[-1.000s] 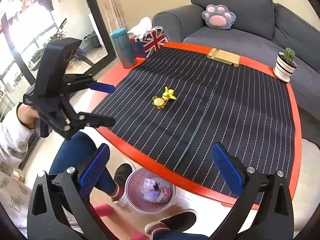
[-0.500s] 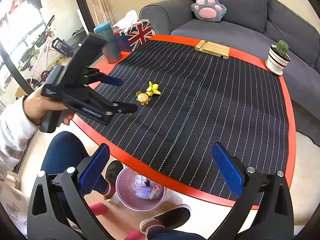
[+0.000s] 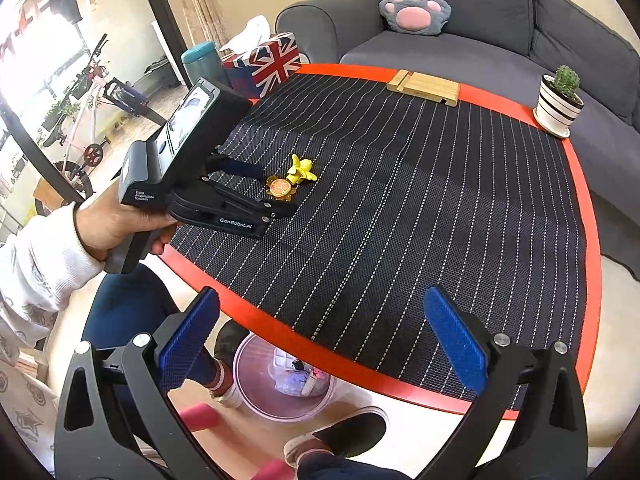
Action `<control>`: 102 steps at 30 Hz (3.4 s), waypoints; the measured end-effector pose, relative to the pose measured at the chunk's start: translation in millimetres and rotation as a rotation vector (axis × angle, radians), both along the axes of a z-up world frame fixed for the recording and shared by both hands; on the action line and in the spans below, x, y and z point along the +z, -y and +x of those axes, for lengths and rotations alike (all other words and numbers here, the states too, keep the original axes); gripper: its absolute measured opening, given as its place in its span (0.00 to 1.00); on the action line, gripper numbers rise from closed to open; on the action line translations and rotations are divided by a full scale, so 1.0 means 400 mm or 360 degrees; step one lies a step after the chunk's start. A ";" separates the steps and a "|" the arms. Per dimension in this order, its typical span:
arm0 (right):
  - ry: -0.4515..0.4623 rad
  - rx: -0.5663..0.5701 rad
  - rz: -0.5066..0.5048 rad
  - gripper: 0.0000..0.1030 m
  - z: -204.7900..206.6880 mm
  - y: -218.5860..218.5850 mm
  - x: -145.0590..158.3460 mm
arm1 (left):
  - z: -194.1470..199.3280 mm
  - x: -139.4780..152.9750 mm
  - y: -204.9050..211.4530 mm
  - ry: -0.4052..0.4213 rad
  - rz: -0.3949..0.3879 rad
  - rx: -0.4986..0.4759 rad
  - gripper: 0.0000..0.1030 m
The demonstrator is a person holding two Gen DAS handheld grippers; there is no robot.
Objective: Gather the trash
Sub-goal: 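Reach the left gripper to the orange turtle keychain and grasp it, then lift the turtle keychain with the left gripper while the right grasps the yellow duck keychain, then carry the turtle and duck keychains over the pink bin with both grippers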
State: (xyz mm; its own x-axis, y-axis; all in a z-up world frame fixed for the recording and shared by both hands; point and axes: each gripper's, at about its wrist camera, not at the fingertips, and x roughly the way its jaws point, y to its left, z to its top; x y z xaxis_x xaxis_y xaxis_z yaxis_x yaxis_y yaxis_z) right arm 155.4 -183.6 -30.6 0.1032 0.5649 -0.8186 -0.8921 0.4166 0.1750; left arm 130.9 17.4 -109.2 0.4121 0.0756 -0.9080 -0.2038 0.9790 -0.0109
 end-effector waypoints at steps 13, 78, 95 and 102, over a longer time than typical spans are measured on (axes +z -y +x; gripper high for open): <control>-0.0006 0.0015 -0.0004 0.97 -0.003 -0.012 -0.008 | -0.009 0.013 -0.009 0.0032 -0.0025 -0.0003 0.43; 0.0196 0.0408 -0.0496 0.28 0.073 -0.525 -0.190 | -0.205 0.082 -0.134 0.0170 -0.0178 -0.0009 0.43; 0.0148 0.0287 -0.0307 0.26 0.042 -0.373 -0.068 | -0.203 0.126 -0.057 0.0225 -0.0156 -0.0129 0.43; 0.0117 0.0255 -0.0231 0.26 -0.003 -0.274 -0.012 | -0.231 0.155 -0.006 0.0250 -0.0159 -0.0192 0.43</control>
State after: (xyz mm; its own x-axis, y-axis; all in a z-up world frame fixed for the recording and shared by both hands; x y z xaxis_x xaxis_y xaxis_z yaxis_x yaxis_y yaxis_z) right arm 154.3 -73.8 -35.4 0.0843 0.4558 -0.8861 -0.9570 0.2848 0.0555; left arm 38.7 19.9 -47.0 0.5499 -0.0699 -0.8323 -0.0735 0.9886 -0.1316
